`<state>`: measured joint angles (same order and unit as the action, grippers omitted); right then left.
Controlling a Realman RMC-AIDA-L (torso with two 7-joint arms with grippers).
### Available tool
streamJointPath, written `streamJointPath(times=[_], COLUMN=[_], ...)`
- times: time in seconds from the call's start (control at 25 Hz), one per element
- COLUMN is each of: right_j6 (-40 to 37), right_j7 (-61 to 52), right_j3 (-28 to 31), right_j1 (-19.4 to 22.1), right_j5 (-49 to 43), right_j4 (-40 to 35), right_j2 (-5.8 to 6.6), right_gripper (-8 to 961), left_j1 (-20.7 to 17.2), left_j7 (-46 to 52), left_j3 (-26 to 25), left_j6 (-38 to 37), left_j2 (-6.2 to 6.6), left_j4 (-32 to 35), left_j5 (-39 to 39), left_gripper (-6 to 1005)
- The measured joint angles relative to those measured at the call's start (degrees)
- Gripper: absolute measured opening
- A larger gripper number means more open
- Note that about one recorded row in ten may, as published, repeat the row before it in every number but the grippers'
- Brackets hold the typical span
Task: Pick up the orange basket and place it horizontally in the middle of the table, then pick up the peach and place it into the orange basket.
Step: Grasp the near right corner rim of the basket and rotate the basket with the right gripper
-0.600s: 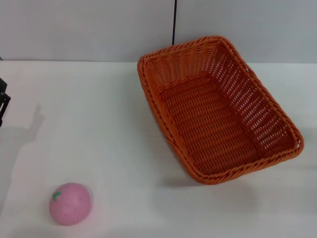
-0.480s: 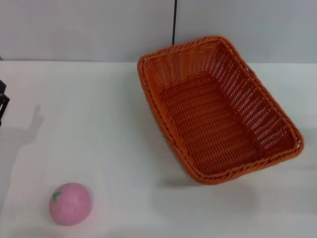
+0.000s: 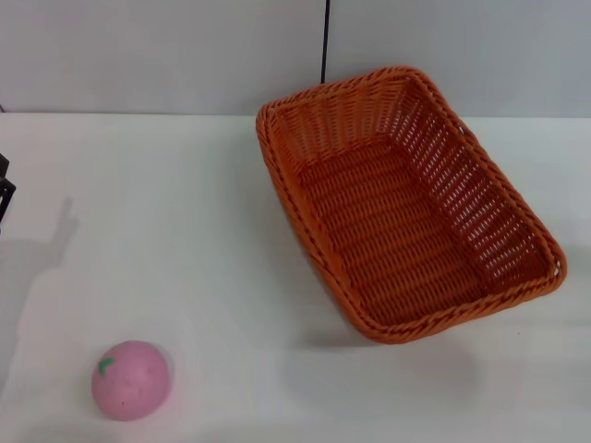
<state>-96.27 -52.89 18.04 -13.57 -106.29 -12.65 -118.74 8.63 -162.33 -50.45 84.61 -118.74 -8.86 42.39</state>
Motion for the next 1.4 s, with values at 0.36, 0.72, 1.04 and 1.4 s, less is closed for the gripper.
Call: streamJointPath(times=[0.36,0.72,1.04,1.4], right_j6=[-4.74,-8.76,-13.28,-4.64], right_j7=[-31.33,-65.45,-79.50,-80.97], right_j3=[-13.68,-33.86,-39.34,-49.70], right_j1=[-0.79,-2.23,-11.26,-18.94], right_j5=[-0.14,-8.85,-22.28,-30.80], right_j4=[-31.99,-61.09,-60.36,-47.60], right_j2=[0.27,4.06,8.19,6.84], right_gripper=[645,641,637,633], left_j1=[0.46,0.73,0.20,0.33], left_j7=[0.00,1.05,1.57,1.58], left_j3=[0.00,0.17,0.79,0.89], left_j6=[-0.63,-0.76,-0.77,-0.77], left_j2=[0.00,-0.12,-0.10,-0.08], left_j4=[0.09,-0.11,-0.10,-0.27], left_j5=[-0.10,-0.22,-0.21,-0.20], left_gripper=[810,810,810,810])
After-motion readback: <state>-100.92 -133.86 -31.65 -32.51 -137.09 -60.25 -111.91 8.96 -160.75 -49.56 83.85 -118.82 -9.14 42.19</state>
